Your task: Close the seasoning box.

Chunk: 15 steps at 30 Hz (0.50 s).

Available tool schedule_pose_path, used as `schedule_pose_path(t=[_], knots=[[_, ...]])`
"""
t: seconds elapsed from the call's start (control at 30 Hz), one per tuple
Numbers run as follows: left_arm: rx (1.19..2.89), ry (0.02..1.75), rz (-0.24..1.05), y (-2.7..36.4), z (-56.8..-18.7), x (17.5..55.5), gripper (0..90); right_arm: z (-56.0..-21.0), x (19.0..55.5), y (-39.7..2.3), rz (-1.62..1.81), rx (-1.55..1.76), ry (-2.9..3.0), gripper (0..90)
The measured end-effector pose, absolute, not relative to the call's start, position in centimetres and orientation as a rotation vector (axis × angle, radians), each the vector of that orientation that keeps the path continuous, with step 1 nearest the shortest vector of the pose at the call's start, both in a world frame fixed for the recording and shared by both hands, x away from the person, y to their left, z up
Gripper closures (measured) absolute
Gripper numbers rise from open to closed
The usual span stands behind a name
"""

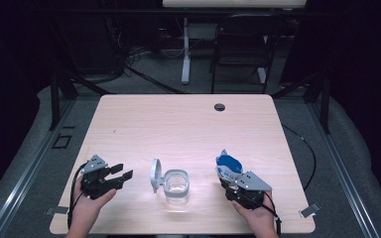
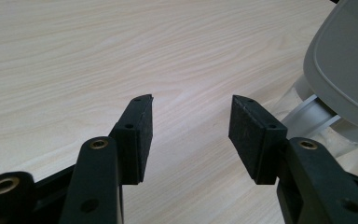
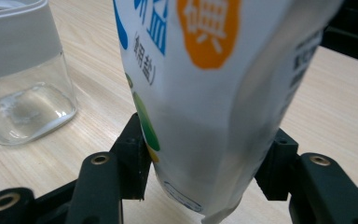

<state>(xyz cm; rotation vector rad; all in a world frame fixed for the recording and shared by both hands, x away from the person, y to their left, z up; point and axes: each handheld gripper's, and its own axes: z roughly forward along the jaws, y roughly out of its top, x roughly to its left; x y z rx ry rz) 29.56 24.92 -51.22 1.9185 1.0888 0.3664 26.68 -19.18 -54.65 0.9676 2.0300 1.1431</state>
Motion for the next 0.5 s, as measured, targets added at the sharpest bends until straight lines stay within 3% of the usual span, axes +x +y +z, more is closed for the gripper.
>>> schedule_pose_path(t=[0.5], knots=[[1.91,1.09,0.373,25.2,-51.2,29.6,49.1,-52.6,26.9,-18.4,0.986,0.833,2.019,45.9]])
